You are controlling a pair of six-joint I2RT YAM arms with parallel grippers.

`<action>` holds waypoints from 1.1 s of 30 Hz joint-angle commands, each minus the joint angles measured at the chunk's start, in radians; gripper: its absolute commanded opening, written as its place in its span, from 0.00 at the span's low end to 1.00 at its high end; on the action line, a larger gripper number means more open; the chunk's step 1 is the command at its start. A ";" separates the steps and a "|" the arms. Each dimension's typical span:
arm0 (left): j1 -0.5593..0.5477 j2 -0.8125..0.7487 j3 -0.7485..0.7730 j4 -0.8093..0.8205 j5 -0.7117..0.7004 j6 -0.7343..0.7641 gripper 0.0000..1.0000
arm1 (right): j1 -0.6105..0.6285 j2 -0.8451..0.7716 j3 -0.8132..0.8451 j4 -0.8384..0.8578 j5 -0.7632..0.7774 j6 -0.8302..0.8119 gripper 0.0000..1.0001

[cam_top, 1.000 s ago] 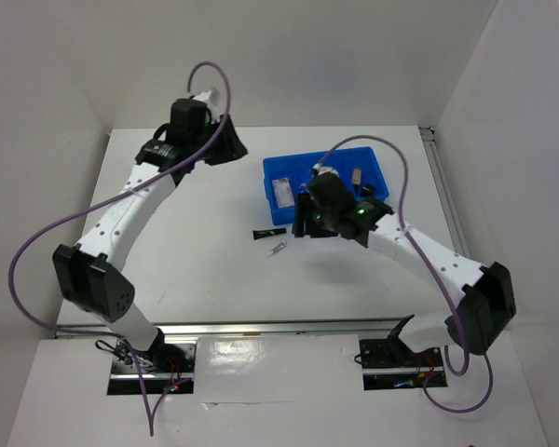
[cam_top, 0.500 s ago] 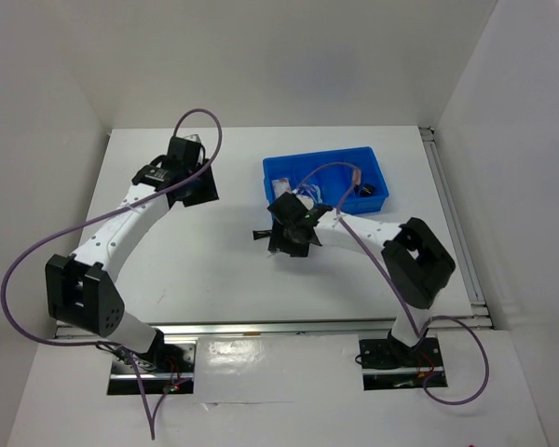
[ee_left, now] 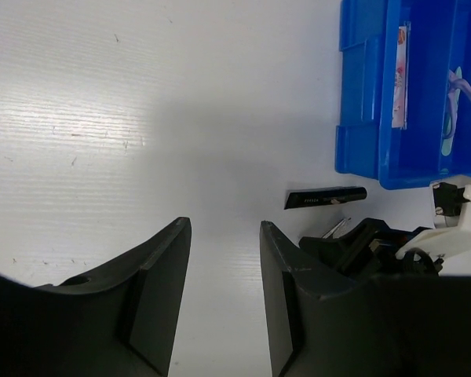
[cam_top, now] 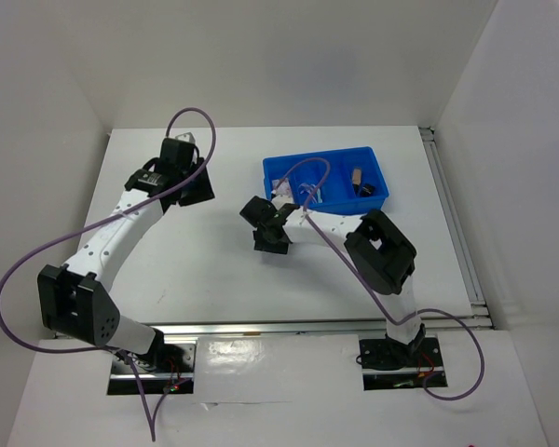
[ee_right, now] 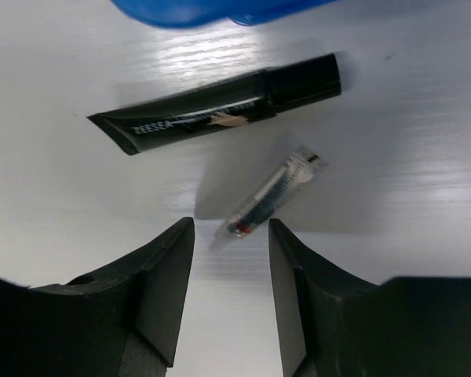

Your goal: Organize the makeup

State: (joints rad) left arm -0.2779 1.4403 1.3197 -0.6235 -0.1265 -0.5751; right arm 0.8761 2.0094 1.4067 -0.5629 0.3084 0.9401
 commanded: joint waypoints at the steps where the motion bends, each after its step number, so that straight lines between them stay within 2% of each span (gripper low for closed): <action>1: 0.005 -0.001 0.001 0.025 0.004 0.020 0.53 | 0.015 0.022 0.034 -0.084 0.089 0.051 0.50; 10: 0.014 0.009 0.001 0.025 0.013 0.040 0.52 | 0.024 -0.015 -0.029 -0.104 0.098 0.091 0.19; 14: 0.014 0.009 0.012 0.016 0.013 0.050 0.52 | 0.024 -0.061 -0.061 -0.104 0.107 0.100 0.10; 18: 0.014 0.009 0.032 0.016 0.024 0.060 0.52 | 0.044 -0.138 -0.129 -0.153 0.116 0.109 0.09; 23: 0.014 0.019 0.053 0.016 0.045 0.060 0.52 | 0.057 -0.380 -0.232 -0.210 0.147 0.109 0.09; 25: 0.014 0.029 0.064 0.016 0.056 0.050 0.52 | 0.038 -0.493 -0.255 -0.230 0.185 0.060 0.09; 27: 0.014 0.029 0.073 0.025 0.068 0.050 0.52 | -0.018 -0.556 -0.265 -0.230 0.211 -0.045 0.09; 30: 0.014 0.038 0.073 0.025 0.091 0.050 0.52 | -0.121 -0.650 -0.265 -0.116 0.224 -0.260 0.09; 33: 0.014 0.038 0.073 0.025 0.100 0.050 0.52 | -0.216 -0.664 -0.246 0.026 0.181 -0.392 0.11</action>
State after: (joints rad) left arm -0.2695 1.4742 1.3533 -0.6174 -0.0555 -0.5449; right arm 0.7235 1.3460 1.1461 -0.6640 0.4694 0.7448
